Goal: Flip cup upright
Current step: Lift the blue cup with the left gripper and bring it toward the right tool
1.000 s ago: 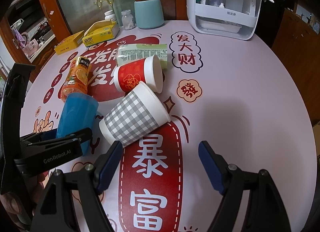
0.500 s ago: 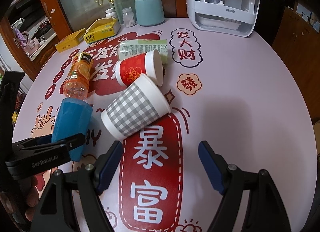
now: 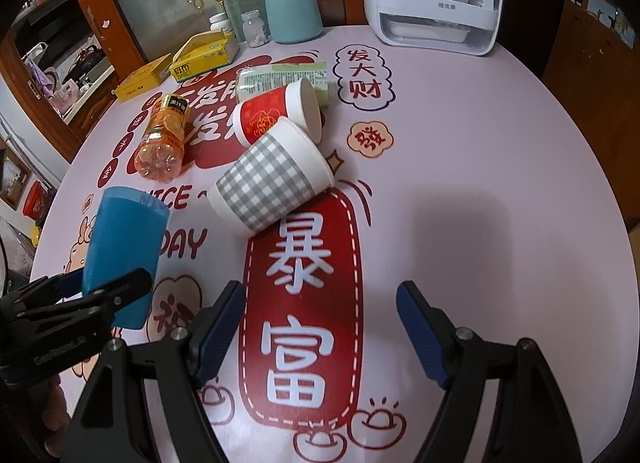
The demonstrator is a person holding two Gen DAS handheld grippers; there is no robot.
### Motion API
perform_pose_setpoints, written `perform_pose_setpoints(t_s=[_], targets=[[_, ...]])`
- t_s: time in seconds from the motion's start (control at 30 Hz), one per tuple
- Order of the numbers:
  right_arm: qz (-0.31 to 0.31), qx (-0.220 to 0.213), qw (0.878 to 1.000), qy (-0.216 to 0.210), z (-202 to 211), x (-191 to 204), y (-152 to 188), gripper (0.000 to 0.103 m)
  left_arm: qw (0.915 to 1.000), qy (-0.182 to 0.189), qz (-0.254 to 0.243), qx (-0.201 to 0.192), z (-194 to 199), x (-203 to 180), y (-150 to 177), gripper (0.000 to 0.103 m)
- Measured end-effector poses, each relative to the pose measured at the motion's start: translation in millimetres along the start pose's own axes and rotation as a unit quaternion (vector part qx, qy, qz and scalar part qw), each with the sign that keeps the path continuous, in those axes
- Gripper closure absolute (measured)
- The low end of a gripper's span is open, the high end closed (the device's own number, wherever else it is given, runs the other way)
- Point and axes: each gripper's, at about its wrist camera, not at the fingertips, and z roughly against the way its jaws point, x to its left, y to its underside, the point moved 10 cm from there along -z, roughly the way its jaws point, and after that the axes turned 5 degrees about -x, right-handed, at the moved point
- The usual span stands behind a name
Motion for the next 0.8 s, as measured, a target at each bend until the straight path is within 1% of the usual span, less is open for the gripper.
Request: perform_pose_setpoints(t_s=[0.27,0.33,0.57,0.67,0.8], targets=[[-0.014,0.0,1.0,-0.011,17.3,-1.8,22.5,0.025,0.9999,0.007,-0.01,-0.01,27.2,-9.7,32.3,0.033],[-0.02,0.0,1.0,-0.014,21.5,-3.7,28.1,0.025,0.9998,0.011,-0.012,-0.008,27.5,-12.7,40.0,0.033],[-0.034,0.004,0.999,-0.008,29.2,-16.6,45.7,0.025,0.9995,0.019,-0.011,0.024,15.0,-22.0,79.1,0.033],[-0.038,0.004,0.999,-0.005,32.8,-21.6,50.8,0.025,0.9993,0.021,-0.014,0.029,12.7,-27.0,88.6,0.033],[-0.043,0.004,0.999,-0.004,35.3,-26.4,55.1,0.025,0.9994,0.021,-0.019,0.022,15.4,-29.8,90.8,0.033]])
